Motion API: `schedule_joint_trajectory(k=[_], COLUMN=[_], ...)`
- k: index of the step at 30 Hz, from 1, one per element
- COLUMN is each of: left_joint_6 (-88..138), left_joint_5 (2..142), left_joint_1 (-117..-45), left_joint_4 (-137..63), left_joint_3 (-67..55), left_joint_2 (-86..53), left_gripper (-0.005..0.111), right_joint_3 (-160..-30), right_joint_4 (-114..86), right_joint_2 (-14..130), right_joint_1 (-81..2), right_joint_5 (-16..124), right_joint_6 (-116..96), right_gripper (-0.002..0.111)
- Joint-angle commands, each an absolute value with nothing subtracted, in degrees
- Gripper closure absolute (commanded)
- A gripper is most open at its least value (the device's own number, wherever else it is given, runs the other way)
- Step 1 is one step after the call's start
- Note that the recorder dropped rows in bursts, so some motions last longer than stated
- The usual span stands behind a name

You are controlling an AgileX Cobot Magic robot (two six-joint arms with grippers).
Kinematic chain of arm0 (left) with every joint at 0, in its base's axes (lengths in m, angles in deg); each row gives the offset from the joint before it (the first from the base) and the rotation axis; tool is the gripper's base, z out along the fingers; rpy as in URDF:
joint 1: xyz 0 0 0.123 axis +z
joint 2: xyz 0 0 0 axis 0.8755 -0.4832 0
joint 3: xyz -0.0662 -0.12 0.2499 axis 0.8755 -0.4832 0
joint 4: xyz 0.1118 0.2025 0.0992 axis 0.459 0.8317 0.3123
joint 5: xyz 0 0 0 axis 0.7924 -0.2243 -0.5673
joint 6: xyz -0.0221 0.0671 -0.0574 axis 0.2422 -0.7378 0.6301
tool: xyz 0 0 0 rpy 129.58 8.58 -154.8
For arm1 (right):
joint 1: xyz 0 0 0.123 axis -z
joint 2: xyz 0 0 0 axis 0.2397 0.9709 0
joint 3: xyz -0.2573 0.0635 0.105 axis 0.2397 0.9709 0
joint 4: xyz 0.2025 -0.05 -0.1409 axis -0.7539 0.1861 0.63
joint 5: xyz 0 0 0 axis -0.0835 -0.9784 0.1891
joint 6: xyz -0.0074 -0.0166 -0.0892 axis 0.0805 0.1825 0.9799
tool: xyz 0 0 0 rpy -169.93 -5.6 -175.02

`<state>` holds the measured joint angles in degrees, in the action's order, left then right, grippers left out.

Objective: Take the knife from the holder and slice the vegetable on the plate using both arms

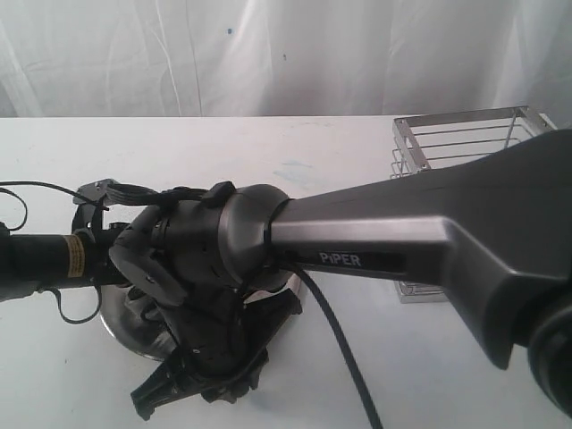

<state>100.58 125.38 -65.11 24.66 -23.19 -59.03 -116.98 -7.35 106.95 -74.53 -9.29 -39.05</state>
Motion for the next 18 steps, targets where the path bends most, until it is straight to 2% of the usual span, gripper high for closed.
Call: schedule_joint_trajectory(k=[1,7,18], left_joint_6=[102.51,102.63,108.08], left_joint_5=[124.42,125.59,118.00], left_joint_1=[-66.41,-66.41,-66.41], left_joint_4=[29.47,29.23,37.54], left_joint_3=[-23.88,-23.88,-23.88], left_joint_2=[-59.44,-52.82,-43.70], left_gripper=[0.107,0.107,0.107], right_joint_3=[-116.84,-116.84,-116.84], right_joint_4=[-14.09,-17.02,-19.60], right_joint_2=[106.81,106.81,106.96], right_joint_1=[-74.87,-74.87,-74.87], right_joint_5=[-9.16,-9.16,-9.53], right_joint_6=[-31.06,-29.80,-29.80], right_gripper=[0.108,0.108,0.108])
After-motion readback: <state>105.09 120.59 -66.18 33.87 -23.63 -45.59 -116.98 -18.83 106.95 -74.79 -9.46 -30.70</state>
